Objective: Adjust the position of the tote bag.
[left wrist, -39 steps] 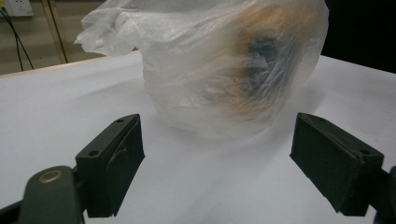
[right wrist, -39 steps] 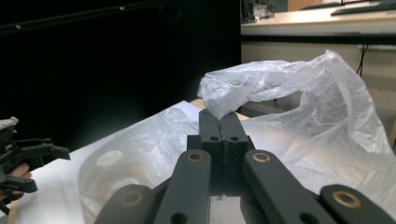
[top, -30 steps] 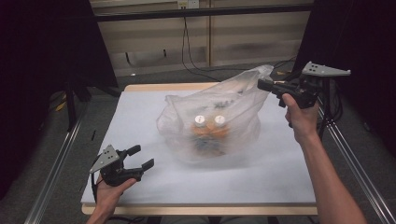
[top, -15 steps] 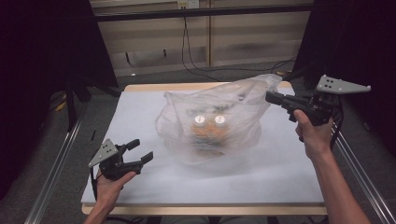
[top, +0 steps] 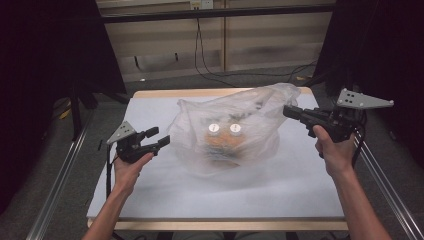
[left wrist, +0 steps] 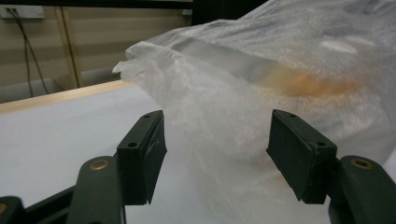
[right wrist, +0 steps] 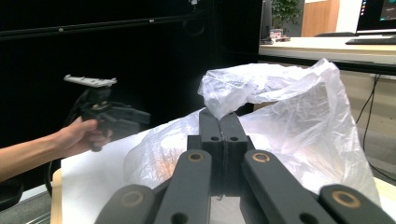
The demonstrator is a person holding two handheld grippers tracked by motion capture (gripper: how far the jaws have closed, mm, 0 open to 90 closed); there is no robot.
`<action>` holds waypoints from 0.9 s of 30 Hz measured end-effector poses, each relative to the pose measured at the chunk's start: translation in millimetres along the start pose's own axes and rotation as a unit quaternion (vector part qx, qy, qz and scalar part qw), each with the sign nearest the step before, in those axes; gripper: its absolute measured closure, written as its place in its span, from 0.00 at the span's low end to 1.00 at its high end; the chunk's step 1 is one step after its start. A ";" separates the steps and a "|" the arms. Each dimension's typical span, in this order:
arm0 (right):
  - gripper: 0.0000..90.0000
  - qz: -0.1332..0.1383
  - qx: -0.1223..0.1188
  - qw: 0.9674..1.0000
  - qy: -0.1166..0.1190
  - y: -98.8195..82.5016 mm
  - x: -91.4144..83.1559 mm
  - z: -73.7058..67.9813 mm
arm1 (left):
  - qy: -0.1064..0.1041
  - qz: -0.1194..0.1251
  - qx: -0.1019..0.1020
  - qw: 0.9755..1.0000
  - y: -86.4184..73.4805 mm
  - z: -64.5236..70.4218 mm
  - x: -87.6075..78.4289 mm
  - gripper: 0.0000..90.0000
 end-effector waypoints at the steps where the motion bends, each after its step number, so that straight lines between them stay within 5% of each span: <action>1: 1.00 -0.001 -0.001 1.000 0.002 -0.6 1.0 -0.1 | 0.002 -0.001 0.000 1.000 1.9 -1.9 3.6 0.41; 10: 1.00 0.021 -0.016 1.000 0.012 9.0 -12.1 -22.3 | -0.006 0.024 -0.027 0.999 11.5 -6.6 18.2 0.40; 21: 1.00 0.032 -0.015 0.999 0.018 4.3 -22.2 -28.4 | -0.008 0.000 -0.027 1.000 4.9 -11.5 53.3 0.36; 24: 1.00 0.023 -0.015 0.999 0.018 -2.0 -19.5 -28.5 | -0.030 -0.021 -0.030 0.999 -2.9 -7.5 57.4 0.56; 26: 1.00 0.019 -0.014 1.000 0.015 -4.0 -18.8 -27.7 | -0.034 -0.028 -0.026 0.999 -4.4 -5.5 56.9 0.82; 27: 1.00 0.017 -0.014 1.000 0.014 -6.0 -18.2 -26.8 | -0.040 -0.033 -0.027 0.998 -5.0 -3.3 56.2 0.82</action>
Point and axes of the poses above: each handheld gripper's, and its own axes: x roughly forward along the jaws, y roughly out of its top, z roughly to its right, the point moved 10 cm from there along x, roughly forward along the jaws, and after that the axes turned 9 degrees about z, right-handed, at the moved point
